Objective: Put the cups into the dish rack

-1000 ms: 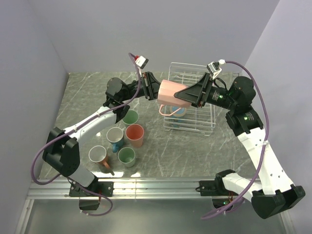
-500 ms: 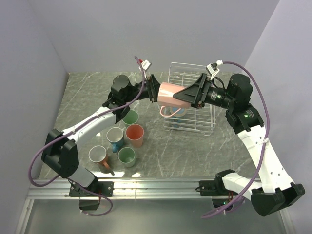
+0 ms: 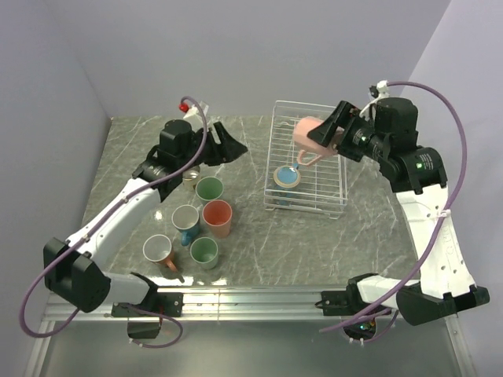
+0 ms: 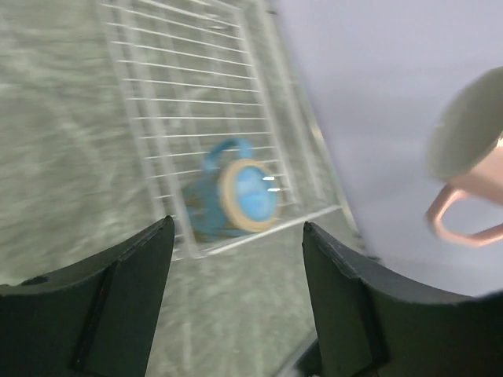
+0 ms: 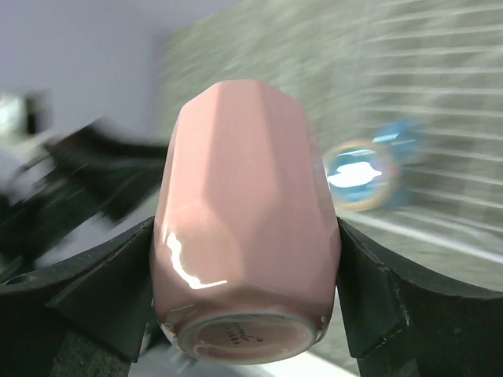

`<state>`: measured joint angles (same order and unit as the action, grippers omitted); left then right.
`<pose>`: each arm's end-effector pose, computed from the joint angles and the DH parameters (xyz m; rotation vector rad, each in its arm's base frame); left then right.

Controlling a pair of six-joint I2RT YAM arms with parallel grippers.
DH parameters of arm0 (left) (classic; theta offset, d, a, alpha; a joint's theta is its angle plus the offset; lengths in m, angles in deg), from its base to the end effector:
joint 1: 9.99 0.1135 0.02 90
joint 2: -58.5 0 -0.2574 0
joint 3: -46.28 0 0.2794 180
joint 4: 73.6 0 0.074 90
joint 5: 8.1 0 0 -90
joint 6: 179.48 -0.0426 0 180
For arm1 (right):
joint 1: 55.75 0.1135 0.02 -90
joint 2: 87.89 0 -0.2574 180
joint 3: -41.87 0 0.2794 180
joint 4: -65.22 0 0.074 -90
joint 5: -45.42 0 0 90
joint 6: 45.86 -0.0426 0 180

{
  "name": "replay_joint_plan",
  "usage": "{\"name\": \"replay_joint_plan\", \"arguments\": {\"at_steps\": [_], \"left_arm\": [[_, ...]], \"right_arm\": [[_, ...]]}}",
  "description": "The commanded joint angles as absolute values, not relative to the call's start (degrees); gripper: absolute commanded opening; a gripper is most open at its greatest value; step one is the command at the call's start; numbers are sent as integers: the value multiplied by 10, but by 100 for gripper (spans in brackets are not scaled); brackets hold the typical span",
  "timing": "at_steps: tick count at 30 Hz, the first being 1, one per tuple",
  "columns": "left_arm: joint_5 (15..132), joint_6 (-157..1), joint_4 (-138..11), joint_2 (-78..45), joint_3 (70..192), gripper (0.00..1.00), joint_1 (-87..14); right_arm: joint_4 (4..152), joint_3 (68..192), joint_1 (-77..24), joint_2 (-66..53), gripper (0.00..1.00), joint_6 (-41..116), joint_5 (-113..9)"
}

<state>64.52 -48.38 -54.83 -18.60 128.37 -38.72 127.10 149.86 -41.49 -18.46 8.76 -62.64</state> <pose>0.3028 -0.1805 0.3614 0.0222 1.9524 -1.1133 0.2421 0.0752 0.4833 0.1651 2.0560 0.8624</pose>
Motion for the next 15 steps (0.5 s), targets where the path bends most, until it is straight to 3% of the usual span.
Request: {"name": "replay_joint_plan", "arguments": {"at_steps": [1, 6, 15], "left_arm": [[757, -547, -480, -145, 1271, 71, -383], [782, -586, -465, -149, 1270, 70, -381], [739, -595, -487, -185, 1264, 69, -377]], "right_arm": [[1354, 1536, -418, -184, 0, 177, -409], [1363, 1495, -408, -164, 0, 216, -285], [1348, 1538, -411, -54, 0, 228, -286]]}}
